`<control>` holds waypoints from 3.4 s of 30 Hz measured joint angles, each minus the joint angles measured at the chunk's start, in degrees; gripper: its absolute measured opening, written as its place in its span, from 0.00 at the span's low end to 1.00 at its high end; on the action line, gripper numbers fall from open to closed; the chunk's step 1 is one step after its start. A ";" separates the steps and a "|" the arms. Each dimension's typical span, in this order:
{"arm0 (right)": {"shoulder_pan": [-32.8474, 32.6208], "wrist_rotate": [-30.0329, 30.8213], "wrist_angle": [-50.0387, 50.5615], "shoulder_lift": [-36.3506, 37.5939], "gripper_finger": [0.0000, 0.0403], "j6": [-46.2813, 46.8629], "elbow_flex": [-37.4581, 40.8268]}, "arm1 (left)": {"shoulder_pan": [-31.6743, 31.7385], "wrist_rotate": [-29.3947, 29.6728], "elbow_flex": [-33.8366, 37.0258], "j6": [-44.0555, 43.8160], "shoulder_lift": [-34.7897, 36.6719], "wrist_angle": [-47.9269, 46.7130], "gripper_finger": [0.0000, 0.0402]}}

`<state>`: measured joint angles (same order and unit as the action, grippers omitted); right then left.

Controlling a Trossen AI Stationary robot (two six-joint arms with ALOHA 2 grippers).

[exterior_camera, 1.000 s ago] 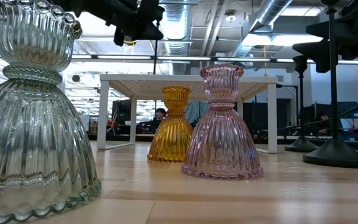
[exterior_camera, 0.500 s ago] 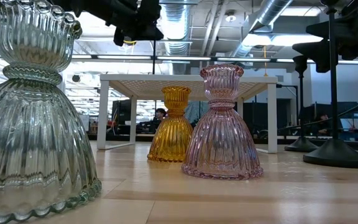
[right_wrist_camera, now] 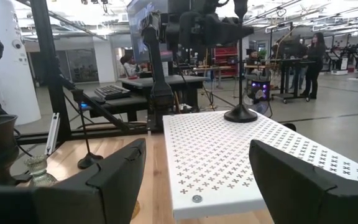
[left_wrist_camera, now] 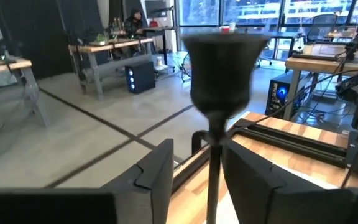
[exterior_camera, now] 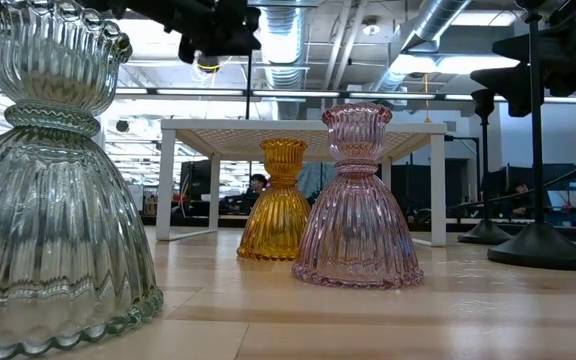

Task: Pick & Place candle stick holders
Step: Put the black candle holder on the shelf

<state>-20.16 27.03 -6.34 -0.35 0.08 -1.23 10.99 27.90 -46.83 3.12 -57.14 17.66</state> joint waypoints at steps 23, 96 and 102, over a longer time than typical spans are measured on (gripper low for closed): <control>0.00 -0.03 0.34 -0.01 0.68 1.92 0.00 | -8.65 -0.09 0.00 3.61 15.88 -26.30 0.37; -9.59 -10.56 10.69 -5.46 0.68 14.56 -1.92 | -26.41 -8.04 29.90 6.49 36.96 -18.90 0.03; -8.26 -10.51 5.44 -12.74 0.68 15.02 -1.92 | -26.41 -8.03 29.90 6.49 36.78 -18.61 0.03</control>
<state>-28.43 16.52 -0.90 -13.09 15.09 -3.16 -15.42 19.87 -16.93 9.61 -20.36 -0.95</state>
